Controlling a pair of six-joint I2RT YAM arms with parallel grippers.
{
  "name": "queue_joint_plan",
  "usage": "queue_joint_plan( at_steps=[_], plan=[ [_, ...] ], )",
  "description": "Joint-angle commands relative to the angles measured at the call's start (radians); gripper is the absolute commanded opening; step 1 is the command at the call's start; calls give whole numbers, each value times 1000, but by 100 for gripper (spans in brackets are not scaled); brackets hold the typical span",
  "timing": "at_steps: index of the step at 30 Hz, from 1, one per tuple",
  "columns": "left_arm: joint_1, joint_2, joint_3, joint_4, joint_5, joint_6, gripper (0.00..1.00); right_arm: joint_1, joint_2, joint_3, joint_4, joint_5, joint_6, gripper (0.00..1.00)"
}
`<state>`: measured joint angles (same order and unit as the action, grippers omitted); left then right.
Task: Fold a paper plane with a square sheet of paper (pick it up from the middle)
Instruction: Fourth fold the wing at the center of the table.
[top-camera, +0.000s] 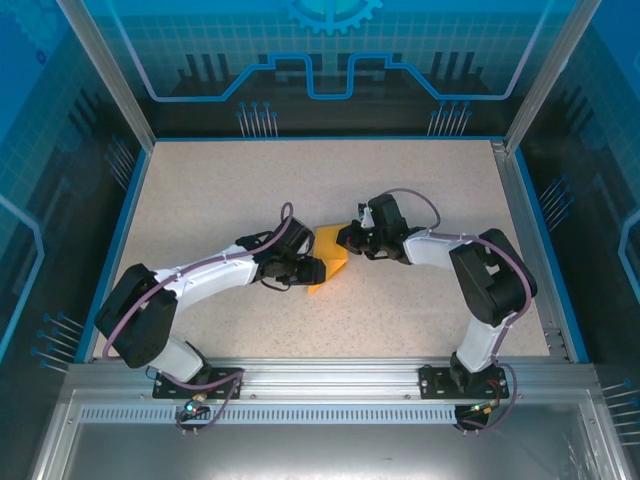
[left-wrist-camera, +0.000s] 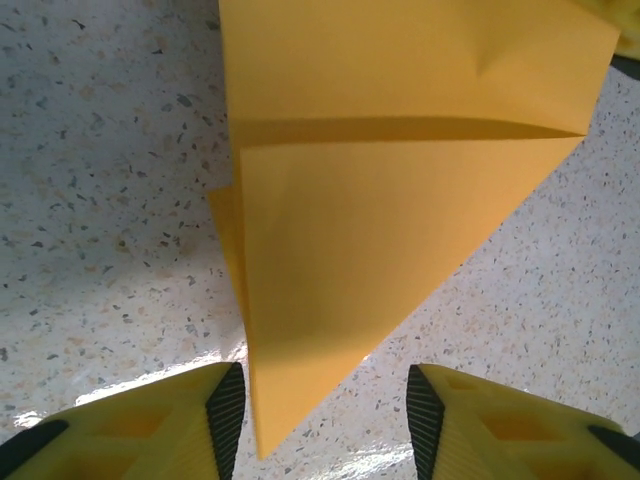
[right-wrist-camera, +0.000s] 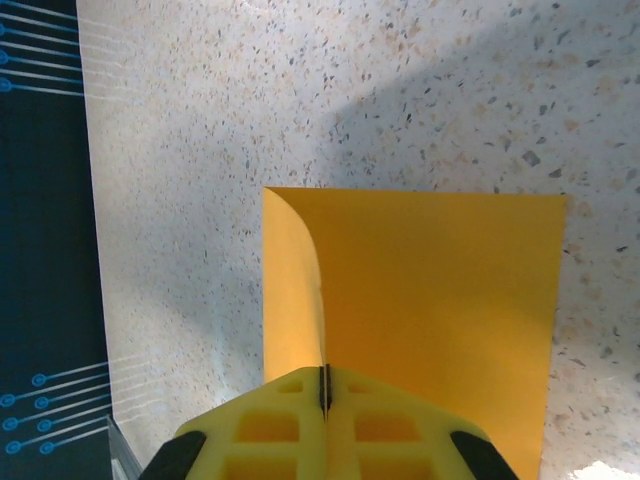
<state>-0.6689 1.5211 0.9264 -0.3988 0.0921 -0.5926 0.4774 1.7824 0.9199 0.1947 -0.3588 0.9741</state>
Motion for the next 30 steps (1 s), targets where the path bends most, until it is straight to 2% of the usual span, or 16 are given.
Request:
queue_joint_plan(
  at_steps=[1, 7, 14, 18, 22, 30],
  plan=[
    [-6, -6, -11, -3, -39, 4, 52, 0, 9, 18, -17, 22, 76, 0],
    [-8, -16, -7, 1, -43, 35, 55, -5, 37, 51, -53, -1, 41, 4],
    [-27, 33, 31, -21, -49, 79, 56, -16, 83, 128, -110, -114, -55, 18],
    [-61, 60, 72, -56, -93, 91, 56, -19, 127, 173, -126, -190, -78, 20],
    [-81, 77, 73, -57, -112, 70, 57, -19, 152, 198, -157, -219, -100, 22],
    [-148, 156, 99, -76, -231, -48, 57, -24, 170, 230, -207, -241, -132, 21]
  ],
)
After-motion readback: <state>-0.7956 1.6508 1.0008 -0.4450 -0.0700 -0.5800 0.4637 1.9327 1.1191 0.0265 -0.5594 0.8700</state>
